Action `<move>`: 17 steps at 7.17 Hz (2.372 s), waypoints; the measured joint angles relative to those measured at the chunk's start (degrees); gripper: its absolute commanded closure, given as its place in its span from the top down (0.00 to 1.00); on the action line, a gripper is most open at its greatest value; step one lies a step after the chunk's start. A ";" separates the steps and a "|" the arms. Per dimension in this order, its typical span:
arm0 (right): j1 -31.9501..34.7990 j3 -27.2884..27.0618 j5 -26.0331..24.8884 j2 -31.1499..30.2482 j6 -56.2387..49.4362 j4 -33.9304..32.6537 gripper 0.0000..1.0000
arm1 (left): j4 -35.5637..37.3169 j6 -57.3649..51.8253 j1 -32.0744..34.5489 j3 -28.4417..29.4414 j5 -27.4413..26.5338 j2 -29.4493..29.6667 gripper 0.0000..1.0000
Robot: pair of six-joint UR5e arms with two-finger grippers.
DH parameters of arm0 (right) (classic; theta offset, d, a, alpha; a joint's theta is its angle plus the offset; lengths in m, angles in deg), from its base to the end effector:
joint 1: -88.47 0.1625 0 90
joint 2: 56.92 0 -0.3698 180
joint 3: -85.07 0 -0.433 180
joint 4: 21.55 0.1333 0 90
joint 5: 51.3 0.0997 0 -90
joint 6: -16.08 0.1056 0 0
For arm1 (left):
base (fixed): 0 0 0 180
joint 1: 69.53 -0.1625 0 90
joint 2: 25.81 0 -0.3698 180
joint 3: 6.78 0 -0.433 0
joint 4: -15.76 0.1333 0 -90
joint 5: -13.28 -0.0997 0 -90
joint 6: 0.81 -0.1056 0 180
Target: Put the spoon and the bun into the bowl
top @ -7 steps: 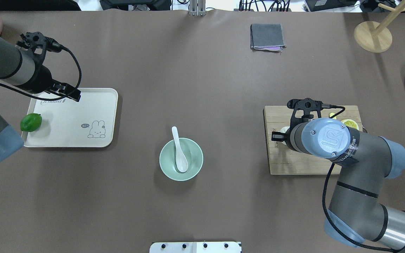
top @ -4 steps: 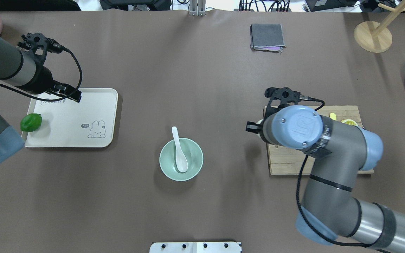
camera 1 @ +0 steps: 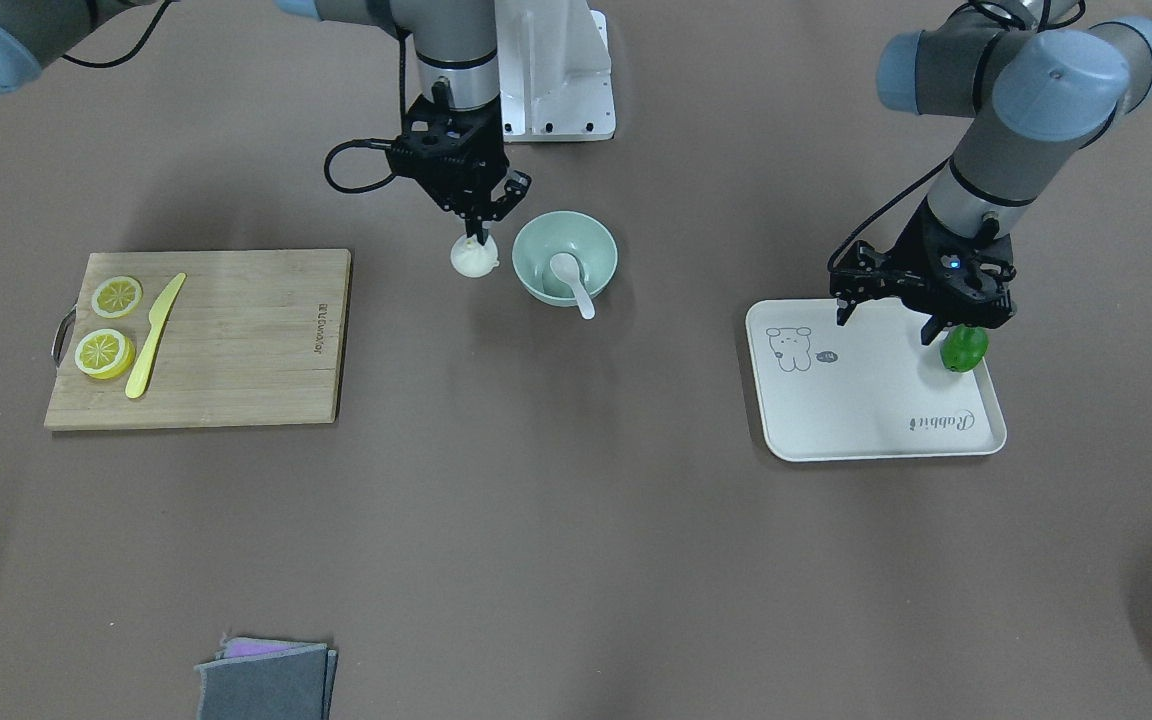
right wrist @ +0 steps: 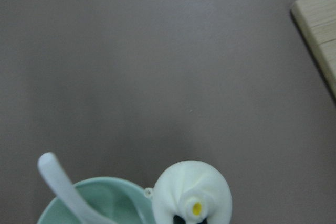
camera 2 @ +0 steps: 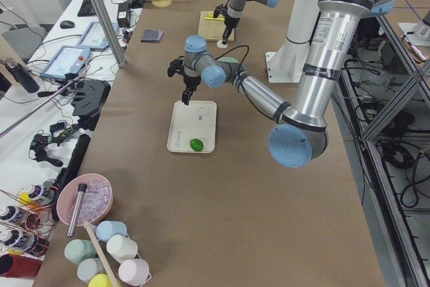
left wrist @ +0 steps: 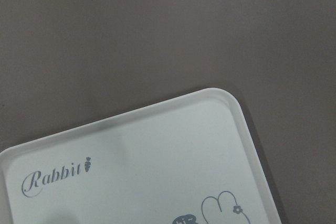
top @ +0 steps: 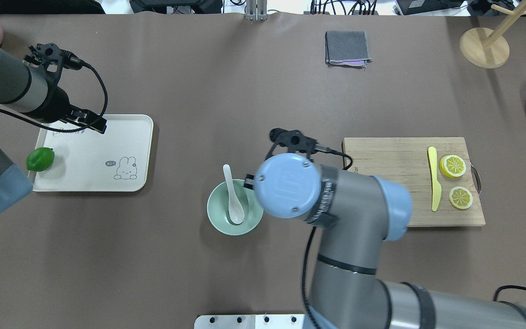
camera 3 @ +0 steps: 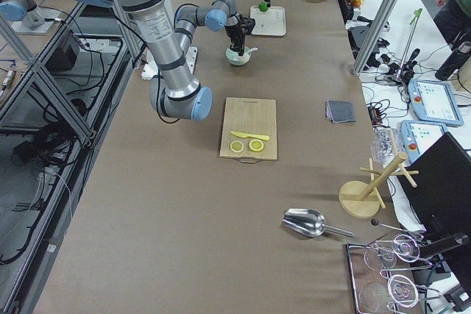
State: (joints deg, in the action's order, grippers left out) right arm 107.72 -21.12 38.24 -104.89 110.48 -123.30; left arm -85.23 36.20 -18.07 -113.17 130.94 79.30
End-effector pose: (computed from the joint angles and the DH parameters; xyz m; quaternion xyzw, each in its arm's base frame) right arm -0.5419 -0.3313 0.0695 0.0546 -0.3907 0.1899 0.8991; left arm 0.3093 -0.5236 0.2949 0.1416 0.3916 0.0987 0.9038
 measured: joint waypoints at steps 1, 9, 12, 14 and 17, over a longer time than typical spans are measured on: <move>-1.14 2.84 -0.04 3.46 0.84 -0.05 0.00 | -0.02 0.00 -0.05 0.15 0.02 0.03 0.98; 4.86 9.49 4.31 7.80 -5.24 2.31 1.00 | 0.12 -0.65 -0.13 1.82 -1.82 -1.01 0.98; 20.34 8.64 16.09 1.47 -21.87 2.46 1.00 | -0.61 -3.12 0.81 4.38 -4.18 -6.20 0.98; 30.26 7.53 23.07 -7.31 -40.29 2.92 1.00 | 7.33 -15.89 7.36 5.10 1.02 -7.14 0.98; 44.58 0.92 31.88 -25.50 -67.02 3.11 1.00 | 19.12 -36.07 21.36 5.77 4.57 -7.86 0.98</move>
State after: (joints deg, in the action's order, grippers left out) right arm 152.31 -20.20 70.11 -130.39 43.46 -120.19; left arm -66.11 0.13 3.28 -107.40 135.51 71.44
